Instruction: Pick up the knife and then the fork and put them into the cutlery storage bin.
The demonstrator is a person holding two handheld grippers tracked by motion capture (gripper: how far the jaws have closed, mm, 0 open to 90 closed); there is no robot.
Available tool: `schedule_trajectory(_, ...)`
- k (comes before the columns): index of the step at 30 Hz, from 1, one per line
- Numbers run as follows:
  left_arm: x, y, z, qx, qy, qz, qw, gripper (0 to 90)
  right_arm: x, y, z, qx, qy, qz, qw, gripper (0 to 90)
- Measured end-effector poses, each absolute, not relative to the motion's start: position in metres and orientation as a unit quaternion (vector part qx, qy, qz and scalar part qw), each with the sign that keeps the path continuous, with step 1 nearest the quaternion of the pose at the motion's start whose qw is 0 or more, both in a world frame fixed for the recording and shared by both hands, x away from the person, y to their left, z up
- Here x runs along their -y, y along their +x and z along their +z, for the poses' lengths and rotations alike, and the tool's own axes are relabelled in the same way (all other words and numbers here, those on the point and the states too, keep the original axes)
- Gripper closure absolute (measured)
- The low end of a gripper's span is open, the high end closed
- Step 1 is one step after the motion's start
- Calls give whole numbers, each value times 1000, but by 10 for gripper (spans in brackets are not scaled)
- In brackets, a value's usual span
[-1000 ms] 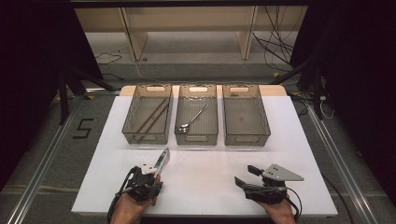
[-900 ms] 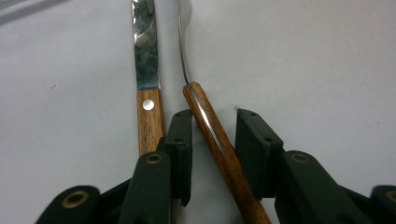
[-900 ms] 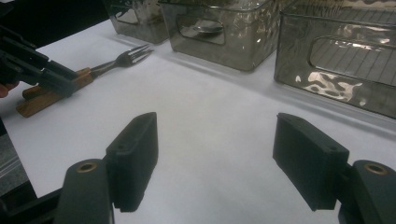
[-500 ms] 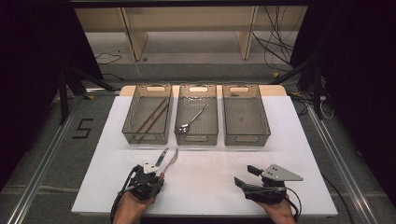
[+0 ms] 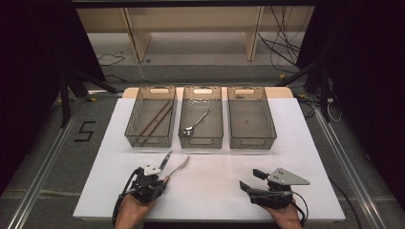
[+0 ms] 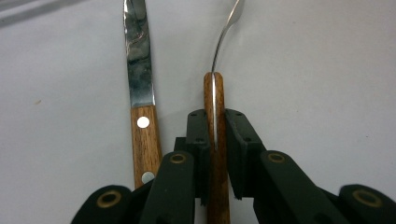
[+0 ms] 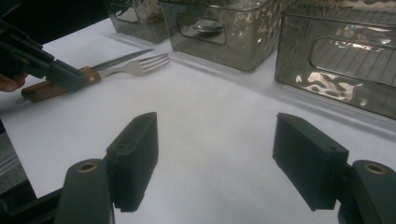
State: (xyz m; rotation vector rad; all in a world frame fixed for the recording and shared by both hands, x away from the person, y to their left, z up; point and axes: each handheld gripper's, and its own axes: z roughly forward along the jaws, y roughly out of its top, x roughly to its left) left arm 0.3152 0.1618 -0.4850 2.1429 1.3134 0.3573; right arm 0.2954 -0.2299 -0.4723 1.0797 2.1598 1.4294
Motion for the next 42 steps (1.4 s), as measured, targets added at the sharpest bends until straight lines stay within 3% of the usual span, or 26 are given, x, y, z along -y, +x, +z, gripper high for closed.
schedule_trajectory(19, -168, 314, -471, -481, 799, 112, 343, 806, 231, 295, -472, -758, 380, 503, 168, 318)
schedule_trajectory(42, -147, 329, -446, -443, 809, 97, 375, 806, 229, 295, -471, -758, 377, 506, 168, 318)
